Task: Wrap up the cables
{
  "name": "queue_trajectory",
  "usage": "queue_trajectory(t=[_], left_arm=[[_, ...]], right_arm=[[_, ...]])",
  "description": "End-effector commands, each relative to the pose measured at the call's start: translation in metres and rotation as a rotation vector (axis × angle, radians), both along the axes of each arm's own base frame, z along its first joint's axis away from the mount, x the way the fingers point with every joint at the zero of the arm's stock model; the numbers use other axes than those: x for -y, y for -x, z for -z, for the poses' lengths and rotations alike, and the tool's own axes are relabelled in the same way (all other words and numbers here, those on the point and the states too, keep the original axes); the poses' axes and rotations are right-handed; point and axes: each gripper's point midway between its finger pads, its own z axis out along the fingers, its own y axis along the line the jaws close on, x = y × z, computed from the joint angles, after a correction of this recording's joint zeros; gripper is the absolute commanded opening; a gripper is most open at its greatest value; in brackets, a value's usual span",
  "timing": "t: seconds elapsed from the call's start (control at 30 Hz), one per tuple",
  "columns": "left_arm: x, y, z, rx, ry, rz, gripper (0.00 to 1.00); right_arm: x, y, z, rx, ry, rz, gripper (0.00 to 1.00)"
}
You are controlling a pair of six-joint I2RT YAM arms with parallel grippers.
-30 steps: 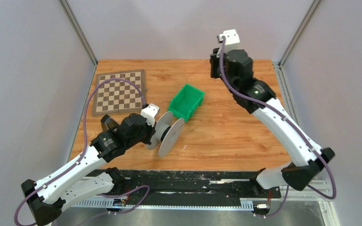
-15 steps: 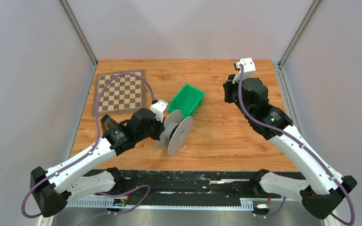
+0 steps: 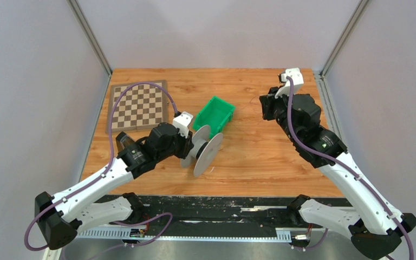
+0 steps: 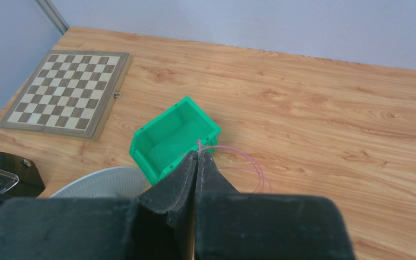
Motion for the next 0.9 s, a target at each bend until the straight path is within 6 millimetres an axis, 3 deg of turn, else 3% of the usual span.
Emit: queue_trajectory(t=[0.0,0.3,0.57,0.73,0.87], left_arm=[[0.01,-0.009,-0.025,0.043,0.069,-0.01,0.37],[0.012,-0.016,-0.041,0.084,0.071,-0.01,0.47],[0.012,-0.027,-0.113,0.25,0.101,0.012,0.61],[0.035,-0.01,-0.153,0.369,0.177,0.215,0.71],[0.054,0.002,-0.166,0.401,0.206,0.361,0.77]], right_arm=[[-0.001,0.006,-0.024,0.056,-0.054,-0.024,0.0],[-0.002,0.015,-0.063,0.115,-0.082,-0.068,0.0],[-0.025,0.045,-0.121,0.191,-0.177,-0.272,0.0],[-0.043,0.075,-0.137,0.187,-0.264,-0.438,0.0],[-0.053,0.093,-0.146,0.181,-0.338,-0.534,0.0]])
